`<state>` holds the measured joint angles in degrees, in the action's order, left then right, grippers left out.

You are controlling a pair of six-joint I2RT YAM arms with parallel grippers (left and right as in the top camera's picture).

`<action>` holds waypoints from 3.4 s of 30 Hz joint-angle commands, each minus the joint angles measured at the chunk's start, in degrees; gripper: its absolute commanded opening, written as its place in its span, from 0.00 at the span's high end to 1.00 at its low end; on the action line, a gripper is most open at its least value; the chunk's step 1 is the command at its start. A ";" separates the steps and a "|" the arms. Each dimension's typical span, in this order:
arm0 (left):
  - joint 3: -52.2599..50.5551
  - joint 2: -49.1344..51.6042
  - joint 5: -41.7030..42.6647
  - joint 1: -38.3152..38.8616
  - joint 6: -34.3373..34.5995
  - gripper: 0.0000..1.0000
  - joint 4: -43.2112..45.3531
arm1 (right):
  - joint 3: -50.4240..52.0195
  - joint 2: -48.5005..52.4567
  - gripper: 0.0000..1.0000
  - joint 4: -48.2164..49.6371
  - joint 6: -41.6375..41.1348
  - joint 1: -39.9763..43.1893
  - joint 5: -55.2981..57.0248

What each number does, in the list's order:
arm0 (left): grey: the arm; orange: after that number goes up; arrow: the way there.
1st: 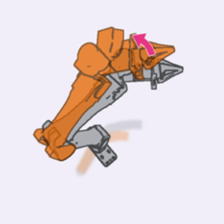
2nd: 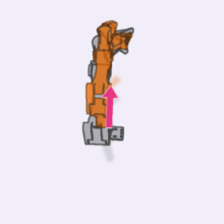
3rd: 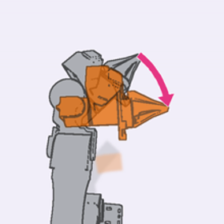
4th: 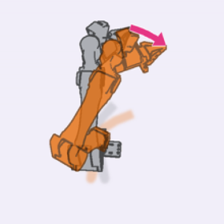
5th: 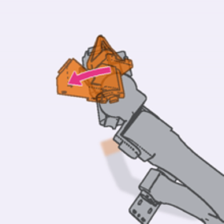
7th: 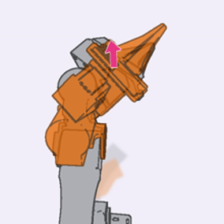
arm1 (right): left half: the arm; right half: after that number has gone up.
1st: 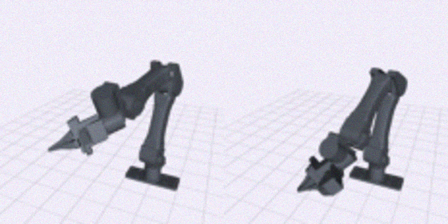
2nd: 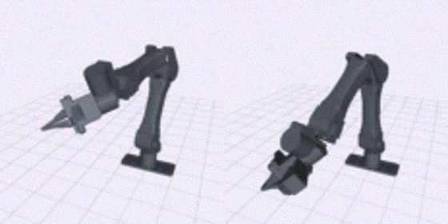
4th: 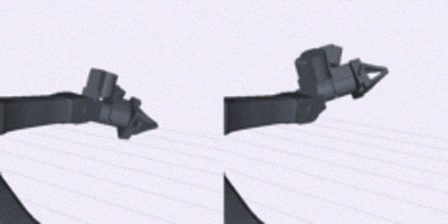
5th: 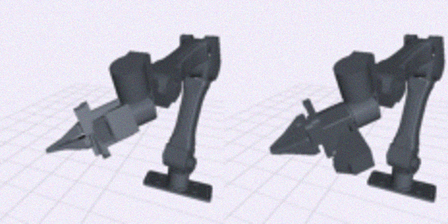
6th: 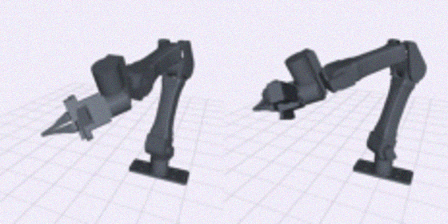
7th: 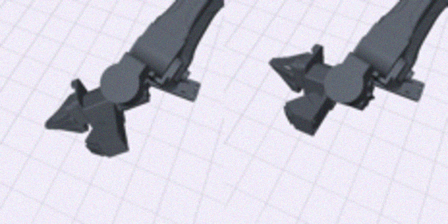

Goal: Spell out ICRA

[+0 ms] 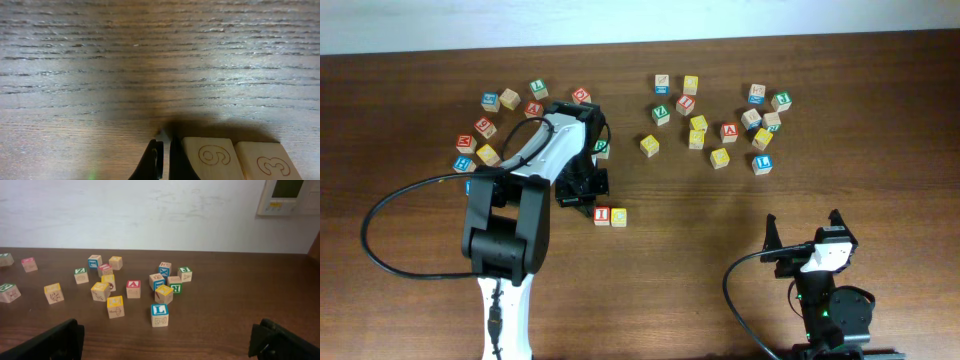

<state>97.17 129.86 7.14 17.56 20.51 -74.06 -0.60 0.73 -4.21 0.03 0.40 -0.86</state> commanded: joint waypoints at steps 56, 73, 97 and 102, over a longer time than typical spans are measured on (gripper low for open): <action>33.48 -11.74 -4.46 -8.74 -3.78 1.00 -22.71 | 0.28 -0.26 0.02 -0.35 0.15 0.37 0.50; 14.34 -25.46 -4.63 -8.74 -3.91 0.70 -12.81 | 0.28 -0.26 0.02 -0.35 0.13 0.37 0.50; 14.29 -25.31 -18.12 -8.74 -3.89 0.01 6.08 | 0.28 -0.26 0.02 -0.35 0.15 0.37 0.50; 13.79 -24.85 -11.67 -8.72 -3.87 0.05 6.08 | 0.28 -0.26 0.02 -0.35 0.13 0.37 0.50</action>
<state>111.72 104.55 -9.06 8.97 16.82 -68.07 -0.60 0.75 -4.21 0.01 0.40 -0.86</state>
